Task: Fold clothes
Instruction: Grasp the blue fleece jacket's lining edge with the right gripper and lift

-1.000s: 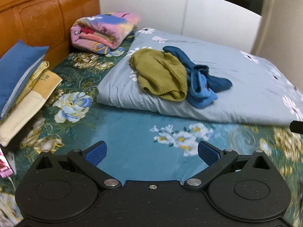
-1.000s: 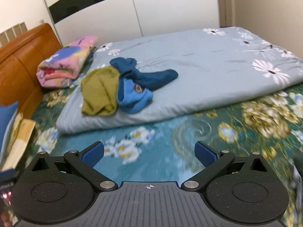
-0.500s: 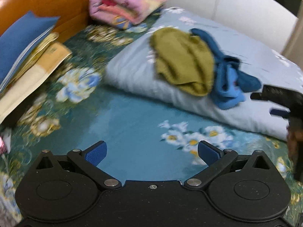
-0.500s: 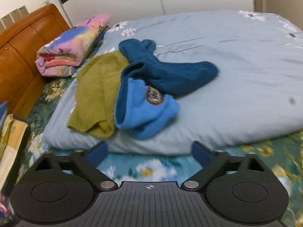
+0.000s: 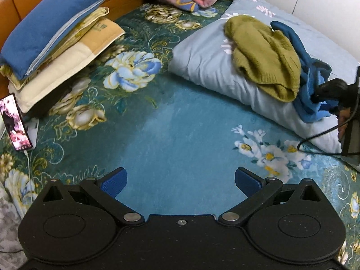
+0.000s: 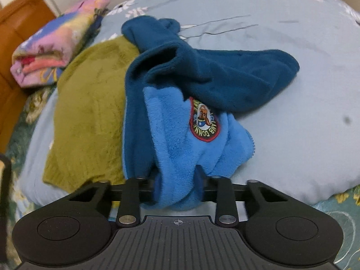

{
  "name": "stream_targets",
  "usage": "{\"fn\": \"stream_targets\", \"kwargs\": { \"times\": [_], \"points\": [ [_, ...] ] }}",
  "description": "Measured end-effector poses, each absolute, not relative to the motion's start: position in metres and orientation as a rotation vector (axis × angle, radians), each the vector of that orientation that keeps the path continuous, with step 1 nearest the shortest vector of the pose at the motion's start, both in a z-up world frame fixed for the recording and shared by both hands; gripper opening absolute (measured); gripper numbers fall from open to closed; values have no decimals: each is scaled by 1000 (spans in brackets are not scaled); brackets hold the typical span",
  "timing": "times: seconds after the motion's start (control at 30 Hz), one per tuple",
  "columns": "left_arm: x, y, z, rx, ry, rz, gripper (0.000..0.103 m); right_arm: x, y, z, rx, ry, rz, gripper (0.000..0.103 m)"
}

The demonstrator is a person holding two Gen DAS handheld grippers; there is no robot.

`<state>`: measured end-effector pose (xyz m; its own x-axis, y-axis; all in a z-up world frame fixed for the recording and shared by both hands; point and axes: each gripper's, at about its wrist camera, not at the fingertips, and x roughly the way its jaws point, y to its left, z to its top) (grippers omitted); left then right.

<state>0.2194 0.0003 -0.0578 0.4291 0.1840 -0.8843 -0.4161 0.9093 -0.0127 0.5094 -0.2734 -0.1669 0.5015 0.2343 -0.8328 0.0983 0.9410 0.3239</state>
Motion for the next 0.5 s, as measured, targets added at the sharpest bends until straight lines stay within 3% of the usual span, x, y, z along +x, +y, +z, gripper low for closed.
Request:
{"fn": "stream_targets", "kwargs": {
  "times": [0.07,0.5],
  "points": [
    [221,-1,-56,-246,1062,370,101,503,-287,-159,407,1028,82,9],
    [219,-22,-35,-264,1009,282,101,430,-368,-93,182,890,-124,5]
  ]
}}
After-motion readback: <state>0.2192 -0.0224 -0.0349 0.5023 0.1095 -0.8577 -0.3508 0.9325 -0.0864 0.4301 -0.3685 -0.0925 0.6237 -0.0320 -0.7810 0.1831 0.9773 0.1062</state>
